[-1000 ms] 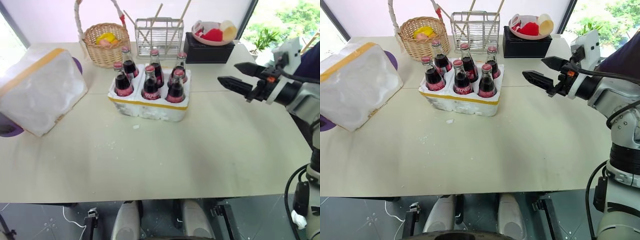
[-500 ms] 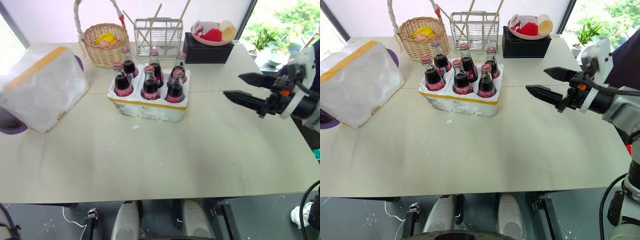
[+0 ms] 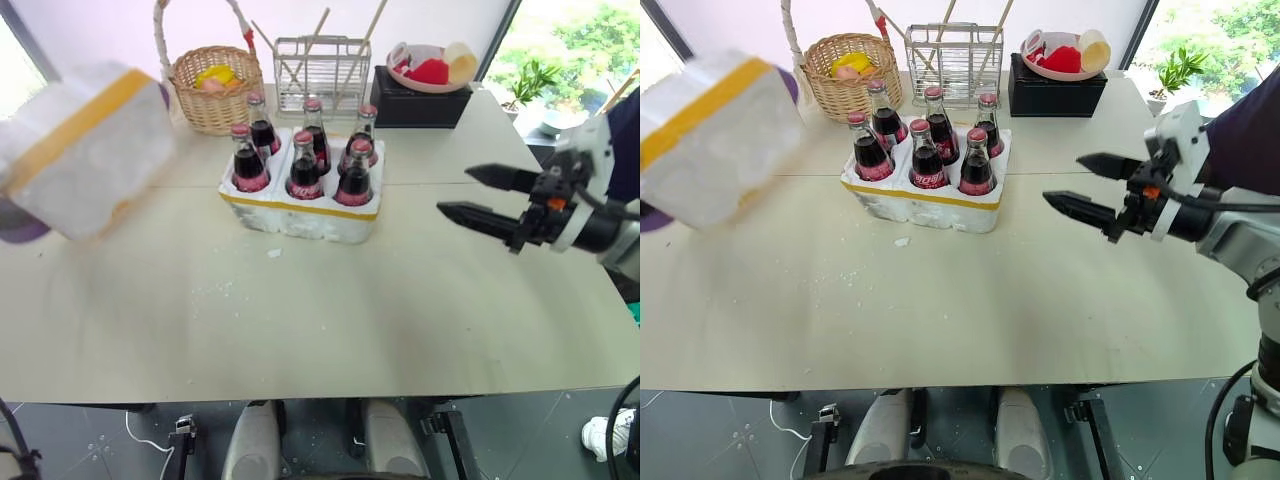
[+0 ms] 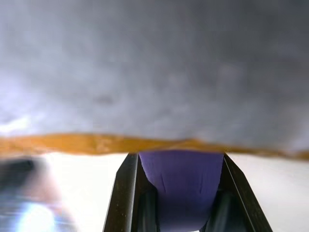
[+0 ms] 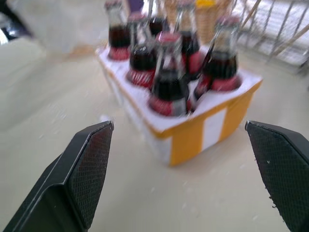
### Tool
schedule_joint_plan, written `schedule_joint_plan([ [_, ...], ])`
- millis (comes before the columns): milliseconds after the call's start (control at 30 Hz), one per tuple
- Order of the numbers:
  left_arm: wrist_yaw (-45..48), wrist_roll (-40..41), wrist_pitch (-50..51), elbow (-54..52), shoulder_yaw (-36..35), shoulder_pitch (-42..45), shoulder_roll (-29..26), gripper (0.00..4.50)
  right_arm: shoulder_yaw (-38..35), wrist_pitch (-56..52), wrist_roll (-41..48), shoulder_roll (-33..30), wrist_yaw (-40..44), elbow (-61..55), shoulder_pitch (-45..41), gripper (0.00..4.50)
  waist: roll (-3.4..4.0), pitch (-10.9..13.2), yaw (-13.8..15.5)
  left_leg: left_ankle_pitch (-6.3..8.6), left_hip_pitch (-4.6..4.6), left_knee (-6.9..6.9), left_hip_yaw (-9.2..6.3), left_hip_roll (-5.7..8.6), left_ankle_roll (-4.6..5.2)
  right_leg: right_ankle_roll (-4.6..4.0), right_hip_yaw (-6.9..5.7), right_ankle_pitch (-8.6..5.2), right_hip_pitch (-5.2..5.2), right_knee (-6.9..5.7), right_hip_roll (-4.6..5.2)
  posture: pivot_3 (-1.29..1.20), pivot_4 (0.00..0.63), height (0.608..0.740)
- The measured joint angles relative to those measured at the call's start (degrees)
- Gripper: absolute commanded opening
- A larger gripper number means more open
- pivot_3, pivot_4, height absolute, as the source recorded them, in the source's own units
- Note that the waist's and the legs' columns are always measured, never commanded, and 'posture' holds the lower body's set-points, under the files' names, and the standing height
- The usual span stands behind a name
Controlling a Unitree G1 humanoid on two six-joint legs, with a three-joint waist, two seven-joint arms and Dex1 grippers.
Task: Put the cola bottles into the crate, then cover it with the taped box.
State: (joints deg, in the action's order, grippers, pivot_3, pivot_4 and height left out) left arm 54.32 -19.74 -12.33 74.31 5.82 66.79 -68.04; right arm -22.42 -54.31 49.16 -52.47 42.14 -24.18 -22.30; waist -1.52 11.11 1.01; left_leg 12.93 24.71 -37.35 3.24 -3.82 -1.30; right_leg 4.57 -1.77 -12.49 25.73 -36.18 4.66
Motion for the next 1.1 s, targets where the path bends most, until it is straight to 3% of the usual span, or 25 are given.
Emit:
schedule_joint_plan([
  [167,-13.8,1.3,-12.8,-8.3,-1.9,3.7,5.6,0.31,-0.9,0.2,0.6,0.5,-2.9,-0.7,0.0,4.50,-0.04,0.0,-0.2,0.01,0.05,-0.30,-0.01,0.04,0.00,0.14,0.04,0.09,-0.19,0.11,0.04,0.00,0.150,0.740],
  [400,-18.6,1.7,-29.6,-16.1,-0.4,3.8,12.9,0.31,-0.9,0.2,1.2,0.5,-4.5,-1.2,0.0,4.50,-0.03,0.0,-0.5,0.02,-0.02,-0.34,-0.02,0.03,0.04,0.24,0.04,0.15,-0.20,0.02,-0.02,0.00,0.150,0.740],
  [533,-23.1,-3.6,-36.1,-16.3,4.1,3.8,15.1,0.31,-0.9,0.3,1.7,2.2,-6.3,-1.6,0.1,4.50,-0.03,0.0,-0.3,0.03,-0.06,-0.35,-0.02,0.03,0.05,0.26,0.04,0.16,-0.25,0.01,-0.03,0.00,0.150,0.740],
  [800,-41.8,-21.4,-36.5,-16.4,13.9,5.6,15.5,0.31,-1.7,0.2,3.4,3.2,-9.4,-3.3,1.6,4.50,-0.04,0.0,-0.1,0.04,-0.11,-0.45,-0.06,0.04,0.07,0.29,0.06,0.17,-0.40,0.03,-0.02,0.00,0.150,0.740],
  [1100,-54.7,-29.7,-34.5,-16.1,19.5,6.6,20.1,0.31,-3.8,0.2,6.2,3.8,-12.2,-4.1,2.7,4.50,-0.05,0.0,-0.2,0.05,-0.10,-0.49,-0.08,0.05,0.08,0.30,0.06,0.18,-0.41,0.03,-0.03,0.00,0.150,0.740],
])
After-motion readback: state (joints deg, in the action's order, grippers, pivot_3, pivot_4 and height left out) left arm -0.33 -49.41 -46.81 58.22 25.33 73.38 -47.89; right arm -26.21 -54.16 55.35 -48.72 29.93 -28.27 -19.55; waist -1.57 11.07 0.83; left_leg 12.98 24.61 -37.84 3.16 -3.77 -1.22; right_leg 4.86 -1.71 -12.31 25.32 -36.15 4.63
